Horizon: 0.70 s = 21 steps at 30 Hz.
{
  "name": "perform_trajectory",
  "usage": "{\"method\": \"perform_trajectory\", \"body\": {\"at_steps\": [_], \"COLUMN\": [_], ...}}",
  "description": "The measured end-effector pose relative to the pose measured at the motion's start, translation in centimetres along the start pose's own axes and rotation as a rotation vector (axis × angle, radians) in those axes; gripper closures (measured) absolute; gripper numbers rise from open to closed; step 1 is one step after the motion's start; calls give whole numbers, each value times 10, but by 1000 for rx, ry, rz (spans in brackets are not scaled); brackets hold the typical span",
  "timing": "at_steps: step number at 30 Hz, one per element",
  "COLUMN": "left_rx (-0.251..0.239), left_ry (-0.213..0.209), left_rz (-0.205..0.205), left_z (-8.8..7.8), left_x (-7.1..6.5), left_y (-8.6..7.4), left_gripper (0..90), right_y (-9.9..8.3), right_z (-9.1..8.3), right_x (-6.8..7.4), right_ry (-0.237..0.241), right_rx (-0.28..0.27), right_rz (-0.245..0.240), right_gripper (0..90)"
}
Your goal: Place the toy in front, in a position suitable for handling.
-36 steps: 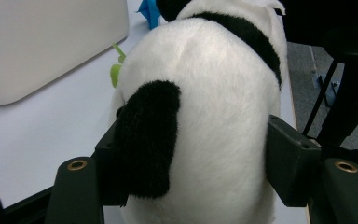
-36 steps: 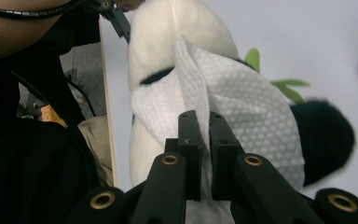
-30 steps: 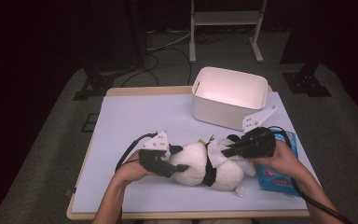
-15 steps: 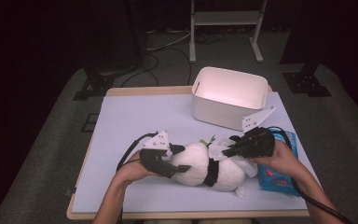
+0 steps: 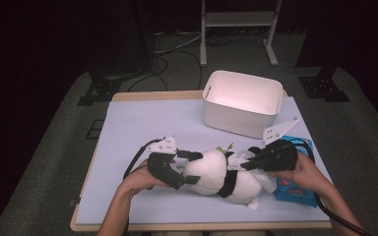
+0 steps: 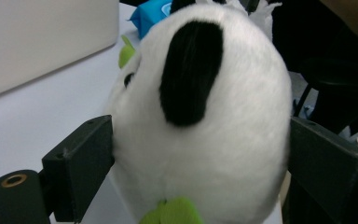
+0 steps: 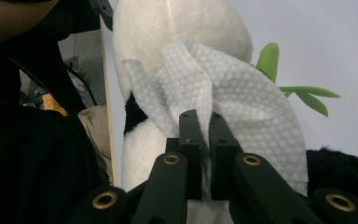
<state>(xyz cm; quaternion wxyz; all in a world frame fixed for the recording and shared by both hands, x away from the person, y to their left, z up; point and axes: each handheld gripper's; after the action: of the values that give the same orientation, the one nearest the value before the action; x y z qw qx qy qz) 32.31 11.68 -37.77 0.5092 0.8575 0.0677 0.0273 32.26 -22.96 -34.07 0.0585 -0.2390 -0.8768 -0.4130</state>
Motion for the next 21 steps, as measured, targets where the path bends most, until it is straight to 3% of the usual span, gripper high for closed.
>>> {"method": "perform_trajectory", "body": {"at_steps": [5,8,12,18,21], "left_rx": [29,14,-15,-18,-13], "left_ry": [-36,-21,-16,10,17], "left_rz": [27,29,22,65,95], "left_z": [7,10,5,-1,-4], "left_x": [-2,-2,-3,-6,-8], "left_y": [-7,-8,-3,11,20], "left_gripper": [86,133,265,317,320], "right_y": [-5,-8,-7,-5,3], "right_z": [-4,-4,-6,-9,-6], "right_x": [-2,-3,-2,-2,3], "right_ry": [-1,2,-2,22,21], "right_rx": [-2,-11,-30,-93,-89], "right_rz": [13,20,16,20,-1], "right_gripper": [862,862,862,861,861]}}
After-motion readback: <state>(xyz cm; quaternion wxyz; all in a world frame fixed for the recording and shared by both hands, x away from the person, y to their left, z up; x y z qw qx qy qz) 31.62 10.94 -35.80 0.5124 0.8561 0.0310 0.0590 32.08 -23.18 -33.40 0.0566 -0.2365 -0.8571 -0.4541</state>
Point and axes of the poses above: each handheld gripper's, and its own axes: z roughly forward along the jaws, y roughly out of its top, x roughly to its left, and after that the axes turned 9 degrees about z, right-handed
